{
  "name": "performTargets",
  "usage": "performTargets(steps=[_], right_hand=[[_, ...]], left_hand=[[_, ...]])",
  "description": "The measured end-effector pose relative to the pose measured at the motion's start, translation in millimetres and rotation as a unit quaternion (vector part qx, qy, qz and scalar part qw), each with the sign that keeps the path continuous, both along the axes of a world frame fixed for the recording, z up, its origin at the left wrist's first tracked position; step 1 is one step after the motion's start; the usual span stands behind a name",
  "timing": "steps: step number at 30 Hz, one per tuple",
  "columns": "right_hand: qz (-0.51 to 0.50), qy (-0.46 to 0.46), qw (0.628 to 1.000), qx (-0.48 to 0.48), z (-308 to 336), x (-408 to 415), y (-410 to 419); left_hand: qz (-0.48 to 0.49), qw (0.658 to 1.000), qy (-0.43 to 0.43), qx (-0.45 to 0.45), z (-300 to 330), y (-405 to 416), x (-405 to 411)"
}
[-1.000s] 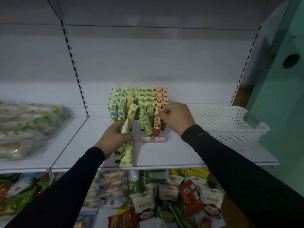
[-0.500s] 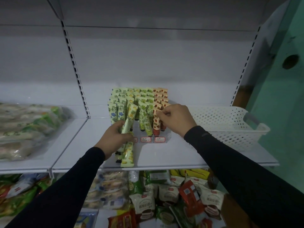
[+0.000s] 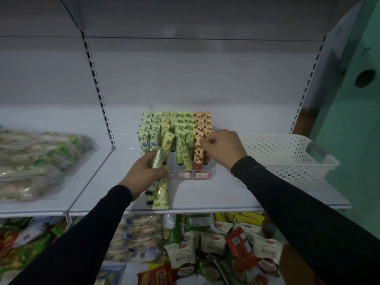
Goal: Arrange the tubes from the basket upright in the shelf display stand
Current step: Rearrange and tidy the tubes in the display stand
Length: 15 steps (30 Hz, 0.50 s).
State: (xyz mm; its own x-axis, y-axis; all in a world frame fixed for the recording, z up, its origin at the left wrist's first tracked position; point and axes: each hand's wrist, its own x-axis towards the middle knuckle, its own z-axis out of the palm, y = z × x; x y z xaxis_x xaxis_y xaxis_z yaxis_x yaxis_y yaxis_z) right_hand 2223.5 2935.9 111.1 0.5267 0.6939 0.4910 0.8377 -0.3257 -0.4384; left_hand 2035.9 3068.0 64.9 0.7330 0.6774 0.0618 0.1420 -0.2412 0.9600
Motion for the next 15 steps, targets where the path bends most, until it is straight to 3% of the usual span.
performTargets(steps=[4,15], right_hand=[[-0.01,-0.049,0.998,-0.038,9,-3,6],[0.001,-0.034,0.996,-0.083,15,-3,13]], left_hand=[[-0.002,1.0,-0.01,-0.008,0,-1,0],[0.006,1.0,0.003,-0.016,2,0,-2]])
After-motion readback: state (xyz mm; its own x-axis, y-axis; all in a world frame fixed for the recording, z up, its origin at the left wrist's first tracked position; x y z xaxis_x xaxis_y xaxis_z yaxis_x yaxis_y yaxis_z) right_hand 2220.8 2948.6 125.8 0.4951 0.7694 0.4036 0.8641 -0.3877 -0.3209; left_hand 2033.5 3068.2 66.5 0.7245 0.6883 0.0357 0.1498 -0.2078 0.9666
